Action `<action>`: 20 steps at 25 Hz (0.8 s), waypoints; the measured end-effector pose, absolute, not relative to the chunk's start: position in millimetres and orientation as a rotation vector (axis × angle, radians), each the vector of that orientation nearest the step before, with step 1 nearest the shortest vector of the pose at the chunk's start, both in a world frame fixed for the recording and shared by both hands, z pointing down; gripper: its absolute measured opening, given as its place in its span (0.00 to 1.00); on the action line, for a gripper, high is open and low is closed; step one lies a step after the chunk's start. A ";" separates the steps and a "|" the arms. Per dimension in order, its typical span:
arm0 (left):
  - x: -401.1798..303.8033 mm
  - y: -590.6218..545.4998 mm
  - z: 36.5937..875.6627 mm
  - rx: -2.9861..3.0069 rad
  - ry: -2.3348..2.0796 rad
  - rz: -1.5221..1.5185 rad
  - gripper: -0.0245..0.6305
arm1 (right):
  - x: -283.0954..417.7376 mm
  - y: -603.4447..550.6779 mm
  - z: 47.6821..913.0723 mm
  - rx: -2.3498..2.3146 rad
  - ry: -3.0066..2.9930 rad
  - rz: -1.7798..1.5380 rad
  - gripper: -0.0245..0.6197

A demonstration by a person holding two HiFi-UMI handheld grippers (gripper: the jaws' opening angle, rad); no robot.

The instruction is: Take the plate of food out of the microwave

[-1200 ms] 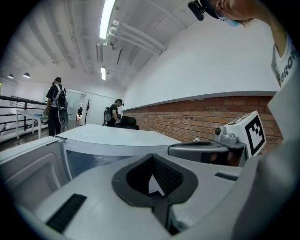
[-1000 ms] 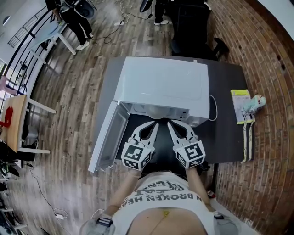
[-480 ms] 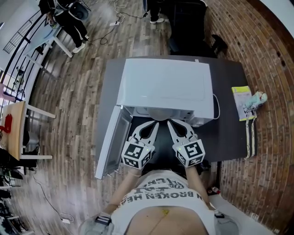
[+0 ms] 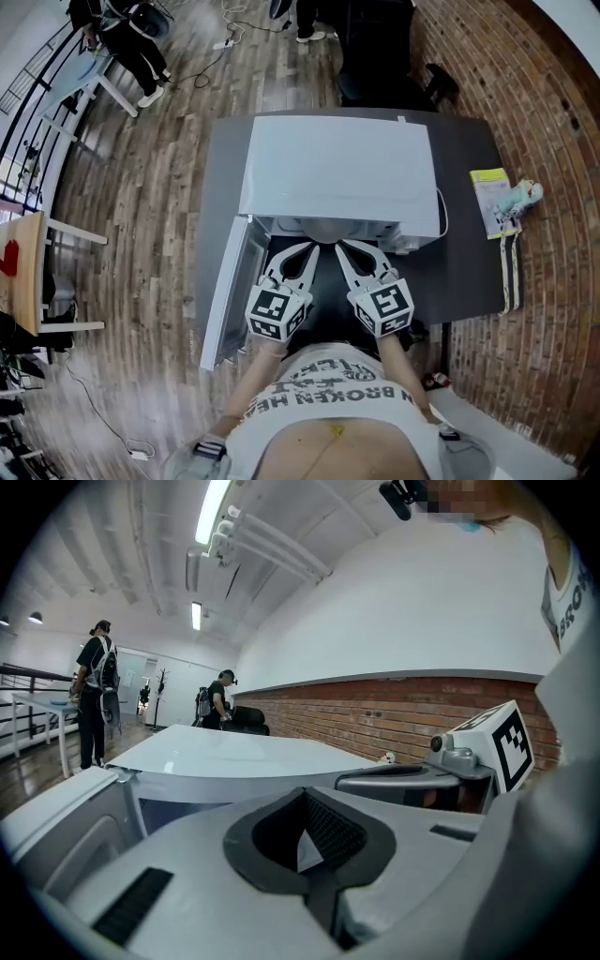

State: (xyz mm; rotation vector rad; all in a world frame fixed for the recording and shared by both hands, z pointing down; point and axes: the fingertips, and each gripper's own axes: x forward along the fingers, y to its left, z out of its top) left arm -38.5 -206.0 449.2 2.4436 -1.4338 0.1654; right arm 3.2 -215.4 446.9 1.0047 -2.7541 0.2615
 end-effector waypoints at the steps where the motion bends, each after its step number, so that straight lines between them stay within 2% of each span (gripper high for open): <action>1: -39.4 -206.4 449.6 2.445 -1.432 0.168 0.05 | 3.2 -216.3 446.8 1.011 -2.752 0.261 0.05; 20: -53.1 -218.3 492.2 2.375 -1.411 0.236 0.05 | 2.7 -233.5 484.0 1.081 -2.617 0.283 0.05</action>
